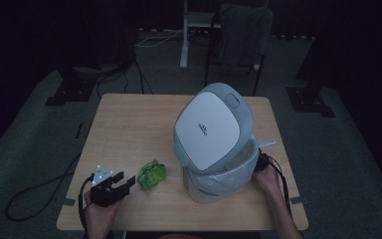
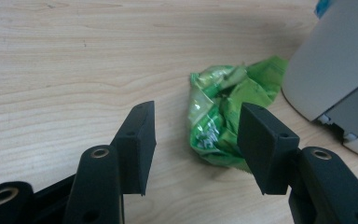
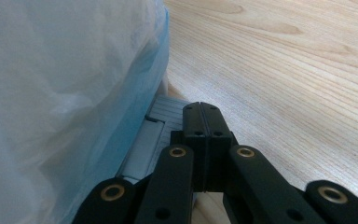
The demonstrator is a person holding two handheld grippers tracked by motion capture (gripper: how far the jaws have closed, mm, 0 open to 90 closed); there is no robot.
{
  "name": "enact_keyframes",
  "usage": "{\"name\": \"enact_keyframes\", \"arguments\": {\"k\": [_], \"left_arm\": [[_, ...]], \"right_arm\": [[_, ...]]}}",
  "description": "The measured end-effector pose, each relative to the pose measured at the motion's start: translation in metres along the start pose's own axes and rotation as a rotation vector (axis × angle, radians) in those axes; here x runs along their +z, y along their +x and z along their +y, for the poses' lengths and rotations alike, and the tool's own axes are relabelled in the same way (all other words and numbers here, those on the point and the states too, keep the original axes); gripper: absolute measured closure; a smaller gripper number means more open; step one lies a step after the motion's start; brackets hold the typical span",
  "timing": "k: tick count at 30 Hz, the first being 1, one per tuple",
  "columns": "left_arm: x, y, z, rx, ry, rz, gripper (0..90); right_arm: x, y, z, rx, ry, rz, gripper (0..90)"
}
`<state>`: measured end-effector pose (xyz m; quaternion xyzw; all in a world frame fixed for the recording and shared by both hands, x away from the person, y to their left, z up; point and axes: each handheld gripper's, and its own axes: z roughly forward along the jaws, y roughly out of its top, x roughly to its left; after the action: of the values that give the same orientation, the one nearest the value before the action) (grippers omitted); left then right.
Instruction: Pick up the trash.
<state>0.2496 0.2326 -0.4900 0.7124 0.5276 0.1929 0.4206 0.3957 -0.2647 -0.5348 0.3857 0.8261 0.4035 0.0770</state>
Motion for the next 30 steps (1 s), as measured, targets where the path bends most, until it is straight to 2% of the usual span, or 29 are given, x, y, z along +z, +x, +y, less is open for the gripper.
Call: {"name": "enact_keyframes", "arguments": {"k": [1, 2, 9, 13, 16, 20, 26, 30], "left_arm": [[0.000, 0.000, 0.000, 0.000, 0.000, 0.000, 47.5], [-0.001, -0.010, -0.007, 0.014, 0.001, 0.027, 47.3], [-0.003, -0.027, -0.012, 0.067, 0.006, 0.072, 45.1], [-0.002, -0.037, -0.016, 0.081, 0.013, 0.066, 44.0], [0.003, -0.044, -0.021, 0.103, 0.029, 0.085, 43.3], [0.012, -0.048, -0.025, 0.095, 0.038, 0.111, 42.8], [0.025, -0.046, -0.024, 0.079, 0.056, 0.130, 43.2], [0.030, -0.043, -0.022, 0.064, 0.070, 0.144, 47.4]], "right_arm": [[0.000, 0.000, 0.000, 0.000, 0.000, 0.000, 90.0], [0.000, 0.000, 0.000, -0.003, 0.000, 0.001, 90.0], [0.000, -0.001, 0.000, -0.005, -0.002, 0.006, 90.0], [0.000, 0.000, 0.000, -0.006, -0.001, 0.003, 90.0], [0.000, -0.001, 0.000, -0.005, -0.003, 0.005, 90.0], [0.000, -0.001, 0.000, -0.003, -0.003, 0.004, 90.0], [0.000, -0.001, 0.000, -0.006, -0.003, 0.006, 90.0], [0.000, -0.001, 0.000, -0.005, -0.004, 0.006, 90.0]]}}
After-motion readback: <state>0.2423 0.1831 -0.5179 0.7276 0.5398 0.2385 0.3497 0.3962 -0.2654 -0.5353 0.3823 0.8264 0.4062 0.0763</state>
